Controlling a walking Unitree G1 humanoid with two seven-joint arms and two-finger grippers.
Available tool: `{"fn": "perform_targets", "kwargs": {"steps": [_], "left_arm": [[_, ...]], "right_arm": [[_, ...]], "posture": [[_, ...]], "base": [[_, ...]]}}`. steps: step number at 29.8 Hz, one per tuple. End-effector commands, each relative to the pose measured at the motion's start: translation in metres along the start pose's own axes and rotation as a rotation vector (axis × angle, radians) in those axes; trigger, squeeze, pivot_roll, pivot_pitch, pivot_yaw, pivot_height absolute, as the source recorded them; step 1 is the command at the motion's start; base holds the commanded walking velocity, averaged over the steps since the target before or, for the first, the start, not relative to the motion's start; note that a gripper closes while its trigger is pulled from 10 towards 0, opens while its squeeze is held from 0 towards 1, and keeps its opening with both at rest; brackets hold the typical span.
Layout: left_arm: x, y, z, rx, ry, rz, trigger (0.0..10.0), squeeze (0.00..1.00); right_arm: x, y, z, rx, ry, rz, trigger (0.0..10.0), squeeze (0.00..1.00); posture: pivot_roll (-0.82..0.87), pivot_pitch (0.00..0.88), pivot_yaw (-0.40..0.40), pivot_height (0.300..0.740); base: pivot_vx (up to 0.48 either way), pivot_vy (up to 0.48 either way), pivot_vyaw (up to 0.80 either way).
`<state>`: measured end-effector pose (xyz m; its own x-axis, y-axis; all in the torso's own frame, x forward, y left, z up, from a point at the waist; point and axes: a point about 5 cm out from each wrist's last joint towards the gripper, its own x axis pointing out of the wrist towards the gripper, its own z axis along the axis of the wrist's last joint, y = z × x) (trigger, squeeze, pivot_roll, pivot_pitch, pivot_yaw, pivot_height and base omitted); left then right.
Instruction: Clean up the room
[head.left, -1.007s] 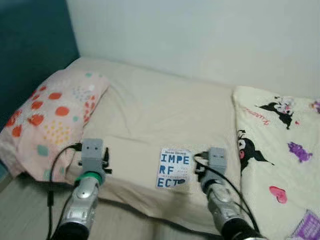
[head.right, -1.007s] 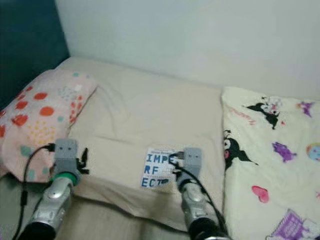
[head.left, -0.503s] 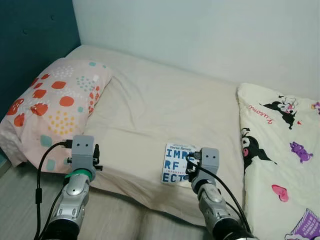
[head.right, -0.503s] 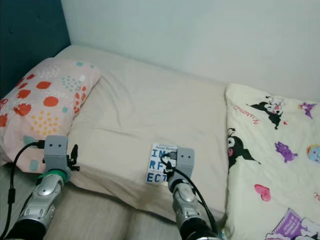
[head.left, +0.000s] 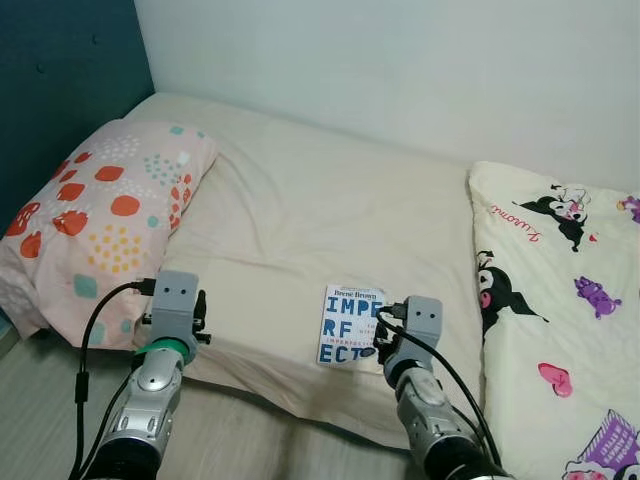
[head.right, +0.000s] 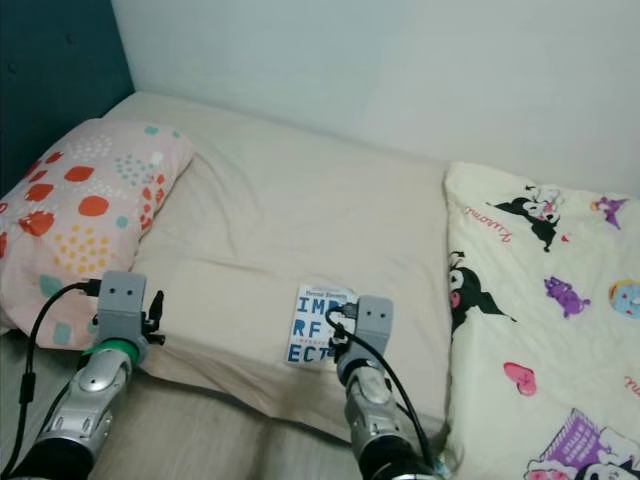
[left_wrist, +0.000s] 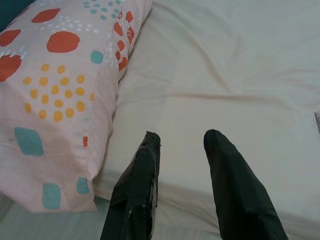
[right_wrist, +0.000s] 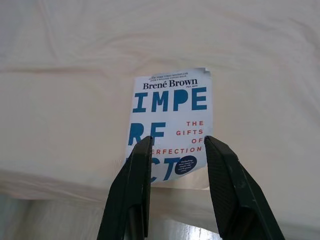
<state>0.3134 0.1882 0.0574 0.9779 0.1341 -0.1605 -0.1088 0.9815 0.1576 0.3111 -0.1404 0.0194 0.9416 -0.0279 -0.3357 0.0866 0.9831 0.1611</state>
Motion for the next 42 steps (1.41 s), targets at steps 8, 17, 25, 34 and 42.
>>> {"fn": "perform_targets", "kwargs": {"steps": [8,17,25,34,42], "left_arm": [[-0.005,-0.004,-0.008,0.027,0.026,-0.028,10.0,0.0],[-0.005,-0.004,-0.008,0.029,0.025,-0.031,10.0,0.0],[-0.005,-0.002,-0.008,0.033,0.025,-0.03,10.0,0.0],[-0.006,0.004,-0.01,0.041,0.025,-0.017,10.0,0.0],[-0.006,0.005,-0.008,0.033,0.007,-0.012,10.0,0.0]], "right_arm": [[-0.001,-0.001,-0.003,0.031,0.013,-0.009,10.0,0.0],[-0.001,0.0,-0.002,0.039,0.012,-0.008,10.0,0.0],[-0.001,0.001,-0.003,0.041,0.013,-0.006,10.0,0.0],[0.001,0.006,0.005,0.072,-0.032,0.022,10.0,0.0],[0.003,0.007,0.019,0.115,-0.108,0.053,10.0,0.0]], "posture": [[0.1,0.0,0.01,0.666],[0.1,0.0,0.013,0.626],[0.1,0.0,0.012,0.596],[0.1,0.0,0.008,0.566],[0.1,0.0,0.003,0.566]], "base": [[0.0,0.0,0.0],[0.0,0.0,0.0],[0.0,0.0,0.0],[0.0,0.0,0.0],[0.0,0.0,0.0]]}}
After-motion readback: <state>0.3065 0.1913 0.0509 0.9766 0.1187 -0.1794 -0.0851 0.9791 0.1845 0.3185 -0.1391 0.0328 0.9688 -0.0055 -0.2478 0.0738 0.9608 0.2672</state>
